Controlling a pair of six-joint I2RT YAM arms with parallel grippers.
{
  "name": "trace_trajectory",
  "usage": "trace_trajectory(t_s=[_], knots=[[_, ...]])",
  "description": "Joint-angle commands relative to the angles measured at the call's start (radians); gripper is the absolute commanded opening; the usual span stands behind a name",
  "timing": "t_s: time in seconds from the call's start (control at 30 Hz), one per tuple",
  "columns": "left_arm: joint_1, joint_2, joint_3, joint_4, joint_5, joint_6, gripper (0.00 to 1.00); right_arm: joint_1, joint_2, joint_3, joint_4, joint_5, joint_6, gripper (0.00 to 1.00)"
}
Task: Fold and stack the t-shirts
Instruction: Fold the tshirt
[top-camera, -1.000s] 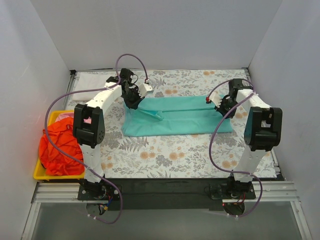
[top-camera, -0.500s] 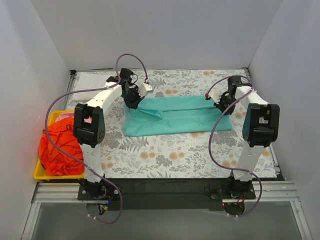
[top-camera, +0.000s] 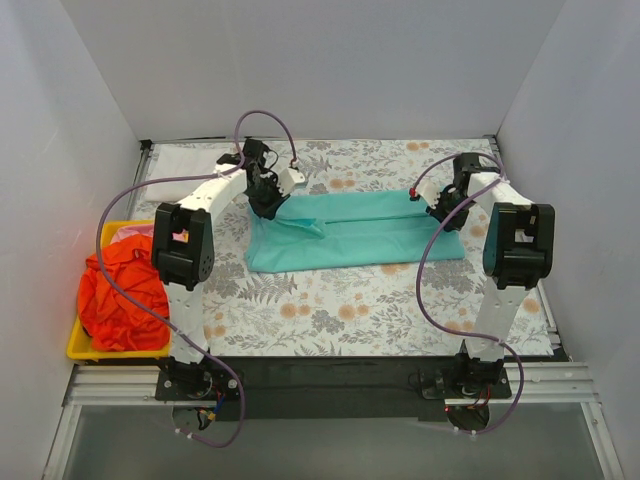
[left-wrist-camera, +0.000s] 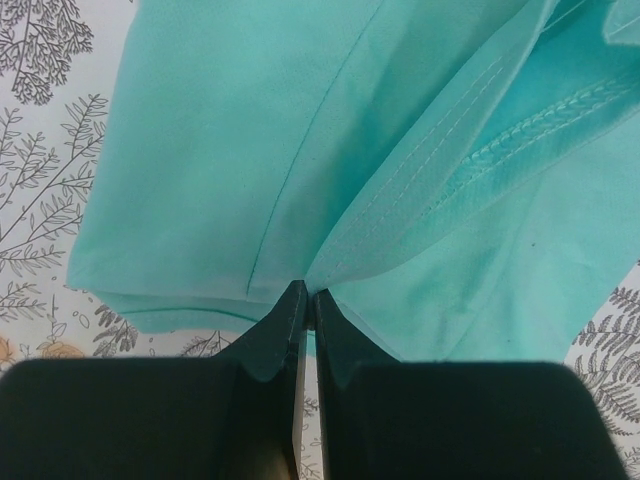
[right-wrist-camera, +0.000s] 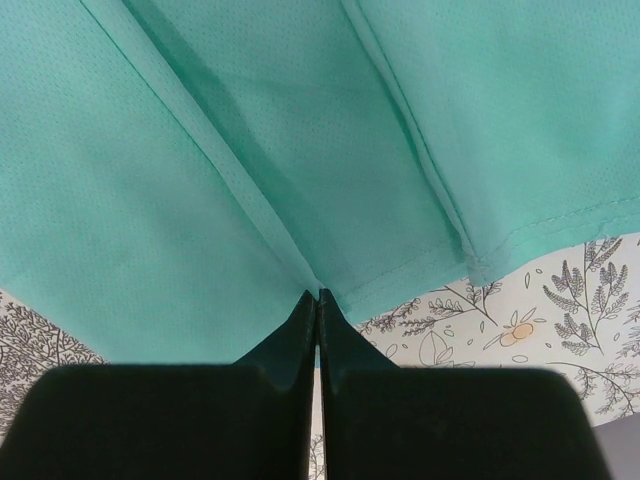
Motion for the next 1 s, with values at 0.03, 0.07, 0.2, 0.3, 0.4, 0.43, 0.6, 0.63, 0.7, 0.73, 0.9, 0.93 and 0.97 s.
trace_trajectory(t_s=[0.03, 0.07, 0.2, 0.3, 0.4, 0.43, 0.6, 0.63, 0.7, 0.73, 0.9, 0.93, 0.97], knots=[[0.007, -0.001, 0.037, 0.015, -0.013, -0.003, 0.00, -0.004, 0.012, 0.044, -0.004, 0.000, -0.020, 0.01], [0.007, 0.000, 0.038, 0.020, -0.016, -0.004, 0.00, -0.004, 0.012, 0.044, -0.001, 0.000, -0.019, 0.01], [0.007, 0.019, 0.052, 0.022, -0.028, -0.006, 0.00, -0.004, 0.013, 0.048, 0.004, -0.001, -0.014, 0.01], [0.010, 0.027, 0.053, 0.023, -0.026, -0.007, 0.00, -0.004, 0.022, 0.057, 0.007, 0.000, -0.009, 0.01], [0.010, 0.036, 0.050, 0.037, -0.037, -0.020, 0.00, -0.004, 0.027, 0.059, 0.010, 0.002, 0.000, 0.01], [0.011, 0.040, 0.052, 0.044, -0.040, -0.044, 0.00, -0.002, 0.034, 0.065, 0.011, 0.007, 0.021, 0.01], [0.051, -0.016, 0.098, 0.101, -0.004, -0.309, 0.32, -0.007, -0.010, 0.099, 0.008, 0.014, 0.086, 0.46], [0.066, -0.048, 0.087, 0.113, 0.041, -0.375, 0.33, -0.008, -0.027, 0.099, 0.008, 0.005, 0.099, 0.48], [0.096, -0.136, -0.085, 0.182, 0.117, -0.544, 0.33, -0.014, -0.068, 0.106, 0.007, -0.029, 0.145, 0.60], [0.094, -0.233, -0.170, 0.274, 0.136, -0.573, 0.33, -0.014, -0.077, 0.110, 0.008, -0.039, 0.159, 0.60], [-0.033, -0.280, -0.324, 0.338, 0.158, -0.726, 0.32, -0.013, -0.027, 0.229, -0.013, -0.121, 0.308, 0.50], [-0.044, -0.267, -0.316, 0.344, 0.135, -0.743, 0.31, -0.013, -0.012, 0.252, -0.015, -0.127, 0.317, 0.50], [-0.056, -0.253, -0.312, 0.356, 0.118, -0.760, 0.31, -0.011, 0.005, 0.289, -0.013, -0.136, 0.326, 0.49]])
